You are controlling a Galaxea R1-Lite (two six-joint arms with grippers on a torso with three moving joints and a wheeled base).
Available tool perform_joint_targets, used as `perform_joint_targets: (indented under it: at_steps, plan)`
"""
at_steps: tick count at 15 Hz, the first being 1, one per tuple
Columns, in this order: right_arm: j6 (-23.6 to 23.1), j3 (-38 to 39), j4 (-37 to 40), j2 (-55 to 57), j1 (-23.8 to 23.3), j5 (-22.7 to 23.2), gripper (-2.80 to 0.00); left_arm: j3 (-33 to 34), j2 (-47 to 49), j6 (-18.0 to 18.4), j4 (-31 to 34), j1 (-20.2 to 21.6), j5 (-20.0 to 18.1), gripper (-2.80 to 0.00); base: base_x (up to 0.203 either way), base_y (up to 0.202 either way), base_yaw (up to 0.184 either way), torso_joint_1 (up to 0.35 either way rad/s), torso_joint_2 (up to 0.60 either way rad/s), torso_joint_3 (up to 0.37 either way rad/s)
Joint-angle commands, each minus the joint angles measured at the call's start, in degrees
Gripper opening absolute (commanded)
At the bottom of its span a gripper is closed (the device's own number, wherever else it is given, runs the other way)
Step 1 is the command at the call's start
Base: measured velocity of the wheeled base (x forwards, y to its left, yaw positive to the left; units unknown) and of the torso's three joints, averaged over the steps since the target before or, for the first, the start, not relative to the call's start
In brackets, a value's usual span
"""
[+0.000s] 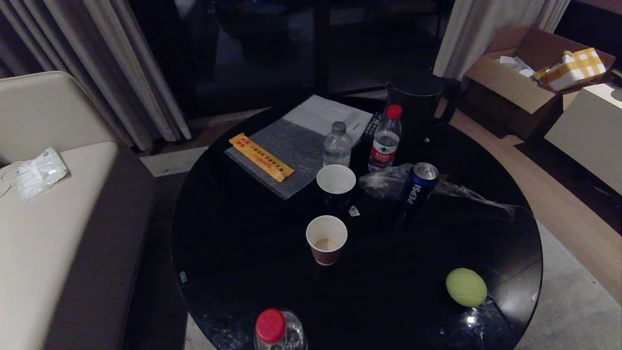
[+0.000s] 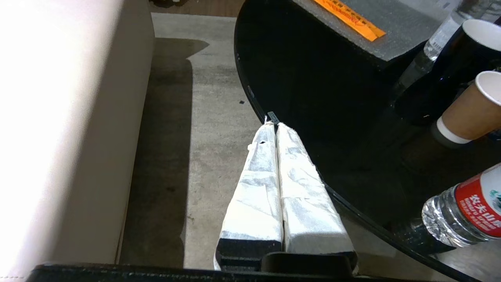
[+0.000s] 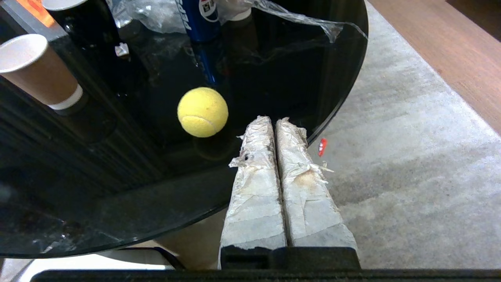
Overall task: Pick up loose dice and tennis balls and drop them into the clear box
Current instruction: Pick up the ball on the table
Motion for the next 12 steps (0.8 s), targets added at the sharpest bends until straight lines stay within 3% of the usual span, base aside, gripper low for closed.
perform_joint_targets:
  at_steps: [1,5,8,12]
  plan:
    - [-0.13,0.44,0.04,0.04,0.02,0.09,-2.80,0.09,-0.02,0.15,-0.04,0.00,-0.01,-2.80,0.000,0.000,0.000,0.006,0.00,-0.068]
    - [-0.01,-3.95,2.12,2.37,0.02,0.15,-2.80,0.09,0.06,0.14,-0.03,0.00,-0.01,-2.80,0.000,0.000,0.000,0.001,0.00,-0.010]
    - [1.67,-13.05,8.21,15.09,0.13,3.36,-2.80,0.09,0.06,0.14,-0.04,0.00,-0.01,-2.80,0.000,0.000,0.000,0.000,0.00,0.000]
    - [4.24,-17.79,8.64,35.34,0.36,9.82,-2.80,0.09,-0.02,0.14,-0.04,0.00,-0.01,-2.80,0.000,0.000,0.000,0.000,0.00,0.000]
